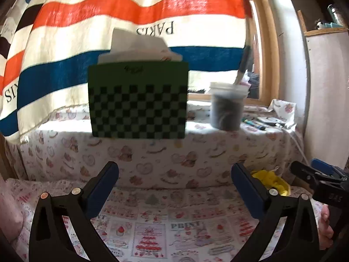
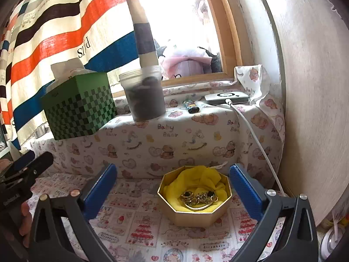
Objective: Organize jewelry
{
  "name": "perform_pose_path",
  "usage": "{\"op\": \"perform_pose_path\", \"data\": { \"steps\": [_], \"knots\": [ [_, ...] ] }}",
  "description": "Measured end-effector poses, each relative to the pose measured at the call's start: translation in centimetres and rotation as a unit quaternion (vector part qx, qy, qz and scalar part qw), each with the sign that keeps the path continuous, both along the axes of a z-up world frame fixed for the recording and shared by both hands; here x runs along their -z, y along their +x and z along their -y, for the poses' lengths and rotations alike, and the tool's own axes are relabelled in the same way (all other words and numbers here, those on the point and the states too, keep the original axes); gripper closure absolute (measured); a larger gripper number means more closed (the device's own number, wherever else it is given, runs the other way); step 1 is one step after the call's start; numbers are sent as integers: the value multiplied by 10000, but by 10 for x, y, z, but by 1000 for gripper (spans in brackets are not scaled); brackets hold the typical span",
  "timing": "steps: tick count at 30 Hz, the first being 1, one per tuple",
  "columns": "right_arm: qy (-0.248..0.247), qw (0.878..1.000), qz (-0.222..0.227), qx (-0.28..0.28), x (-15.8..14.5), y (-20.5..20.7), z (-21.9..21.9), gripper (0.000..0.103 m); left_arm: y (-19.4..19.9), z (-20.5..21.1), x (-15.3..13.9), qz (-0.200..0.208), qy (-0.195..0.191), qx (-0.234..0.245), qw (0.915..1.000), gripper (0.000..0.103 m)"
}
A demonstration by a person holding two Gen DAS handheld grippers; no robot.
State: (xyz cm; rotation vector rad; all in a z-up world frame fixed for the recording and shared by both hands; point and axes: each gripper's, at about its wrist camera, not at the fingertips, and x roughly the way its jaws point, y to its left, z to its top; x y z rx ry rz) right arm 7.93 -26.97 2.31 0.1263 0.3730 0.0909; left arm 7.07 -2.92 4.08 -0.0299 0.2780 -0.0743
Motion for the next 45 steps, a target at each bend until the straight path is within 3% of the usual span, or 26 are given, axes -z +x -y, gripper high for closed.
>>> {"op": "perform_pose_path", "data": {
  "steps": [6,15,21,30,45],
  "knots": [
    [-345,9992,94,-149,16,0,-17,0,7,-15,16,-36,-100,-133,9999,1],
    [-464,9977,422,-243,19,-13,-27,0,9,-9,34,60,136,-211,9997,1],
    [-435,9985,273,-169,21,-7,-25,0,16,-7,37,-139,146,-146,9997,1],
    [-706,9969,307,-130,22,-9,-34,0,16,-5,37,-141,192,-216,9995,1],
    [-686,9973,268,-64,22,-8,-34,0,17,-7,38,-158,202,-345,9991,1]
  ]
}}
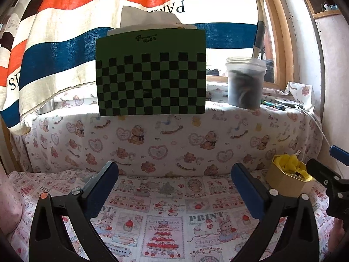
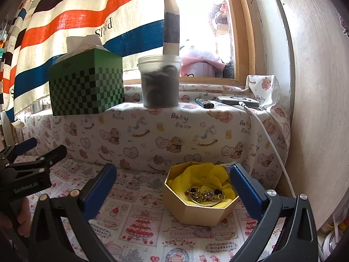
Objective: Organize jewelry
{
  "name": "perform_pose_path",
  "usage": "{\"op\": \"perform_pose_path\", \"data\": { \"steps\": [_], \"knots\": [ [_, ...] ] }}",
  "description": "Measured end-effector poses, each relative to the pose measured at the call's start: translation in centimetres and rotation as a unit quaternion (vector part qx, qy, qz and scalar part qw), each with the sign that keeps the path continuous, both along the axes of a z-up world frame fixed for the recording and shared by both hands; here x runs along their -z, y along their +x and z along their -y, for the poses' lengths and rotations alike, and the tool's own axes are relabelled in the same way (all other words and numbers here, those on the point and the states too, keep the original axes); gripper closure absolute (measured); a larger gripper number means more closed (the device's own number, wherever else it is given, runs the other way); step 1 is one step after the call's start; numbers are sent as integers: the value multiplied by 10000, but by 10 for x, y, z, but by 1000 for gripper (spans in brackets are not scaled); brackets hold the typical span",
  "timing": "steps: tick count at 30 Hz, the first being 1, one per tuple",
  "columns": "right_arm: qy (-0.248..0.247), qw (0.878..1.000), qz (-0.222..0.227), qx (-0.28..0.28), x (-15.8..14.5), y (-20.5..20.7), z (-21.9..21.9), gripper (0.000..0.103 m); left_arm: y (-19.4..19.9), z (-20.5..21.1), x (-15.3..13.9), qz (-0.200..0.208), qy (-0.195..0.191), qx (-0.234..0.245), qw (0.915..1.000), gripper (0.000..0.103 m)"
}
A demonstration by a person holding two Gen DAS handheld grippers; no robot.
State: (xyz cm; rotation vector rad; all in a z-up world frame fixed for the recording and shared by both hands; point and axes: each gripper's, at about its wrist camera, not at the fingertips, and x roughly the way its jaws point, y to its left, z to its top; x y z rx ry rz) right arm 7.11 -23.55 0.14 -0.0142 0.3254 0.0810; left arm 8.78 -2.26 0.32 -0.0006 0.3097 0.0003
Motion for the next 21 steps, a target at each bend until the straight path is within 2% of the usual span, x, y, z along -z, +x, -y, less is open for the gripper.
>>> {"op": "perform_pose_path", "data": {
  "steps": [21],
  "knots": [
    [32,10000,-58,41,1,3,3,0,-1,0,0,-8,13,21,10000,0]
  ]
}}
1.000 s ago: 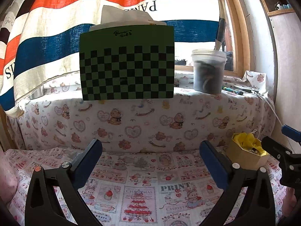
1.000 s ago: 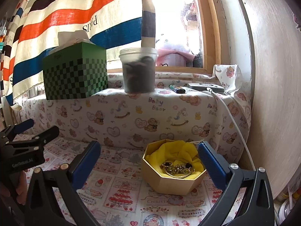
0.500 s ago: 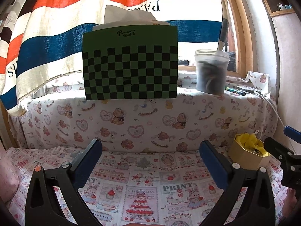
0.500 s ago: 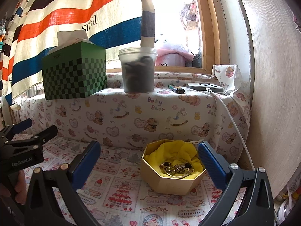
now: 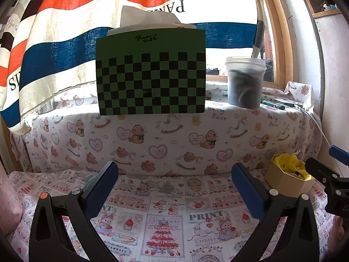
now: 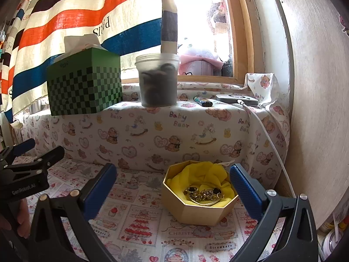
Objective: Organize jewelry
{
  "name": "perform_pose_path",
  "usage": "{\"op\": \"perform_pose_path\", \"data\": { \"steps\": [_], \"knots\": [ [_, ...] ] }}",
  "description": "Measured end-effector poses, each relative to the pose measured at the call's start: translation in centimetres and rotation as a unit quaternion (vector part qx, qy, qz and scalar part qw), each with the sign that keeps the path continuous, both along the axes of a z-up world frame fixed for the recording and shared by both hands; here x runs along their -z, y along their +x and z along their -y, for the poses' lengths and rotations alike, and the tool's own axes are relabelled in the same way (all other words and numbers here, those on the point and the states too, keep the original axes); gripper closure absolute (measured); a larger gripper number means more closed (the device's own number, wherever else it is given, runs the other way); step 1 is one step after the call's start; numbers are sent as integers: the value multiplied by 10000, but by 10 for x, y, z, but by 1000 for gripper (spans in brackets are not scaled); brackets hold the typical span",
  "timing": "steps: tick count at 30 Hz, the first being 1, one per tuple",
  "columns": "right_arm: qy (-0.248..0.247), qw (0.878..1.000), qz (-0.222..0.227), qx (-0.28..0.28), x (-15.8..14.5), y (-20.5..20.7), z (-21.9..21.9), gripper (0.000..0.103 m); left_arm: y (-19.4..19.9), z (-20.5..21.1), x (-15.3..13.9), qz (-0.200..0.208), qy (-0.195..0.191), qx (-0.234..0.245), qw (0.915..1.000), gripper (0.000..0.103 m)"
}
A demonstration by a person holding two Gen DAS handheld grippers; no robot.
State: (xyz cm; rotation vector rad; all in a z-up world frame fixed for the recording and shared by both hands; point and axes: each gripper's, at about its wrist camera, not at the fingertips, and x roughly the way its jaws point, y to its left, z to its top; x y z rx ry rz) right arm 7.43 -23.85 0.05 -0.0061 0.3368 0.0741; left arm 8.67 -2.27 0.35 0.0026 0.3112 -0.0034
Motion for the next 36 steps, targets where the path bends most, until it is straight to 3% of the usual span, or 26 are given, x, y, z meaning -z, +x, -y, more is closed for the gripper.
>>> {"op": "perform_pose_path", "data": {
  "steps": [36],
  "knots": [
    [-38,10000,-17,-21,1,1,-1,0,0,-1,0,-11,10,-29,10000,0]
  ]
}}
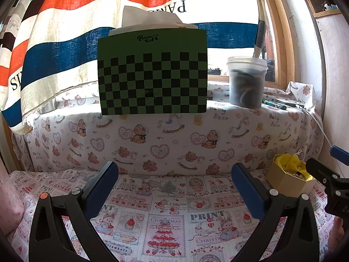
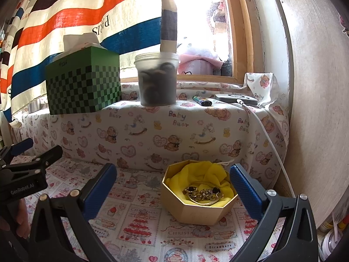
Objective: Organize jewelry
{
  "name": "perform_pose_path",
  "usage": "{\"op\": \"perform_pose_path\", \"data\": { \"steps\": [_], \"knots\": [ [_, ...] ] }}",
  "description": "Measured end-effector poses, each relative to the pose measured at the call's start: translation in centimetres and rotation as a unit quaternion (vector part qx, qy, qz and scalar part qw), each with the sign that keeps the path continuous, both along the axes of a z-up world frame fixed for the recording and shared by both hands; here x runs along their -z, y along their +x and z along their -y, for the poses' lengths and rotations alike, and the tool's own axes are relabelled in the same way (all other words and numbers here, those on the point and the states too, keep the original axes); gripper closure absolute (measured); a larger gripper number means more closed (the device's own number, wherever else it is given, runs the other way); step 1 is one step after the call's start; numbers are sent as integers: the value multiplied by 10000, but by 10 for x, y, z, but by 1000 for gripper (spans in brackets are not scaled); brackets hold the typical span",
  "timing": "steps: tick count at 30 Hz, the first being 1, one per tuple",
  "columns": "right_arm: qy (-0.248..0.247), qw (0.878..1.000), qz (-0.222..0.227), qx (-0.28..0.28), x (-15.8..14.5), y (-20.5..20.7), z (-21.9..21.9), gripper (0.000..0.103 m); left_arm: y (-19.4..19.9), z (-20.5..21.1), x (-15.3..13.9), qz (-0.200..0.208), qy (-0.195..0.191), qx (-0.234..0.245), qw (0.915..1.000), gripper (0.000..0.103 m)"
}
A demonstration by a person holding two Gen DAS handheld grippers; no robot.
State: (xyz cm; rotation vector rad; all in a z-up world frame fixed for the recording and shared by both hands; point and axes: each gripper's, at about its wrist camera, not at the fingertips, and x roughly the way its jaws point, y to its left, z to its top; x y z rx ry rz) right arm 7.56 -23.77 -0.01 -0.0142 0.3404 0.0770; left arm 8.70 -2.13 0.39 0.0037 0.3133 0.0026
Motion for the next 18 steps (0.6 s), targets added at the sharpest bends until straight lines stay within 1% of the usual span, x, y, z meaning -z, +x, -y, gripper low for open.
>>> {"op": "perform_pose_path", "data": {
  "steps": [18],
  "knots": [
    [-19,10000,-57,-46,1,2,1,0,1,0,1,-12,3,-10,10000,0]
  ]
}}
